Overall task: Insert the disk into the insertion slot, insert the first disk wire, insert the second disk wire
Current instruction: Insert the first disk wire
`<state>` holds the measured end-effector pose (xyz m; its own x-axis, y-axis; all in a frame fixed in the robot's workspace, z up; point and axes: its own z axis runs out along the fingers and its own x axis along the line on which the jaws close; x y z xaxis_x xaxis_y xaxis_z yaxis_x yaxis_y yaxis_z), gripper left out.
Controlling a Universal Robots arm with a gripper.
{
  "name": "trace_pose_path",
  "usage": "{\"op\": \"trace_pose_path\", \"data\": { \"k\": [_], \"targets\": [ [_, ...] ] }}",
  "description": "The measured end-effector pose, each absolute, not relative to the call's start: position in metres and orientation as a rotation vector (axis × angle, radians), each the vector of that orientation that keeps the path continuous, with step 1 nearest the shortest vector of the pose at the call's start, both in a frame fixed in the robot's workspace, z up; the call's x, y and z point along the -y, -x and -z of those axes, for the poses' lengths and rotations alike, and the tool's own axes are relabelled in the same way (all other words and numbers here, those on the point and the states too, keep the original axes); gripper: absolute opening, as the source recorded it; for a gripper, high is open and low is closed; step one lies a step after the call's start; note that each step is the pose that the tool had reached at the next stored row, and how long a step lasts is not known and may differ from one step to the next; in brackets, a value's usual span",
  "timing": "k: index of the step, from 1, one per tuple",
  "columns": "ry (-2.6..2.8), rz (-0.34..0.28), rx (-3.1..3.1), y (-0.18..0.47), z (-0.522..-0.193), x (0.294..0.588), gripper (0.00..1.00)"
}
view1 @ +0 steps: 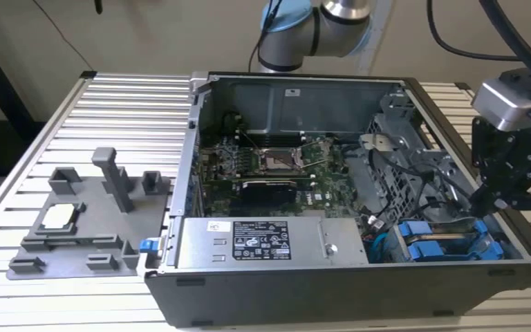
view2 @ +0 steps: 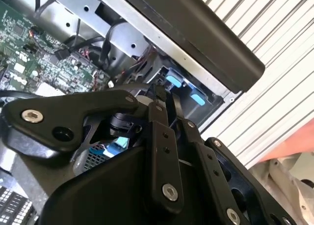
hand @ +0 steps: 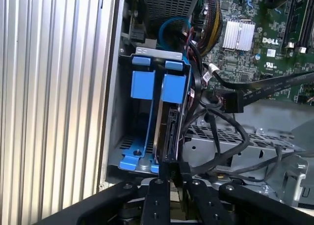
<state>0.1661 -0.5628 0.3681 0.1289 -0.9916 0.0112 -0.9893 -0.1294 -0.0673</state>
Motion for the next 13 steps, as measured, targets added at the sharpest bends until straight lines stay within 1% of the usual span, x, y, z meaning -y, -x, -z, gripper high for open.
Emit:
{"op": "trace_pose_path", "data": {
  "k": [6,13],
  "targets": [
    [2.325,0.08,-2.042,-0.156,-0.368,0.575,0.19],
    [2.325,0.079,-2.042,-0.155,-0.368,0.575,0.19]
  ]
}}
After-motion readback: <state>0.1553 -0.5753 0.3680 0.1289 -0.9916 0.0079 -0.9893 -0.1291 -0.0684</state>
